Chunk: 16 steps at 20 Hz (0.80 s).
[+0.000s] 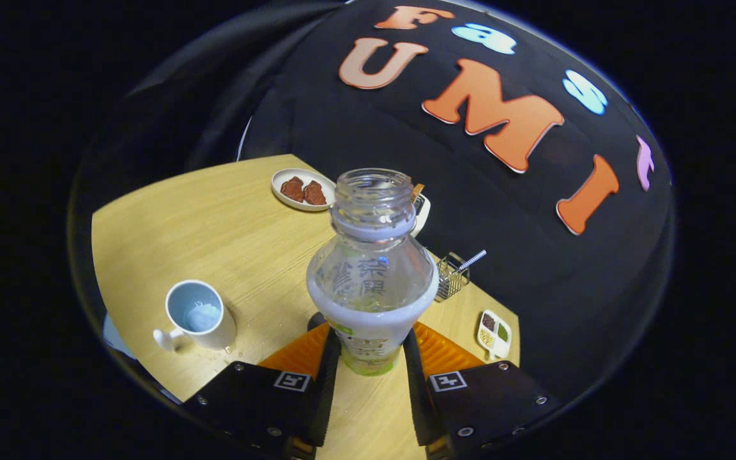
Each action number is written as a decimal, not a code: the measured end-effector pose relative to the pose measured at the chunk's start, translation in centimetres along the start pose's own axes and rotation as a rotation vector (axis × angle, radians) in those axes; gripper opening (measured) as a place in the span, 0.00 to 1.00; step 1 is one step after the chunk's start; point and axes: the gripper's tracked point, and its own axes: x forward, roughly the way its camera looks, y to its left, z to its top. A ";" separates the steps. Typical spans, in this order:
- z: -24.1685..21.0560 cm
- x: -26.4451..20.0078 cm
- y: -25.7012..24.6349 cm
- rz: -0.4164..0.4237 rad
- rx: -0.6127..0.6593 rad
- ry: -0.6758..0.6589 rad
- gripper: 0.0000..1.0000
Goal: Take the bottle from table, then pour the juice into the cup, finally place the bottle on the coaster
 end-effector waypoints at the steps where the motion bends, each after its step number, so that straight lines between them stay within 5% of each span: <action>1: 0.0 0.4 -0.1 0.013 0.059 -0.006 0.53; 8: -0.3 4.4 1.0 0.142 0.361 -0.013 0.53; 16: -3.2 9.3 0.6 0.138 0.398 0.056 0.53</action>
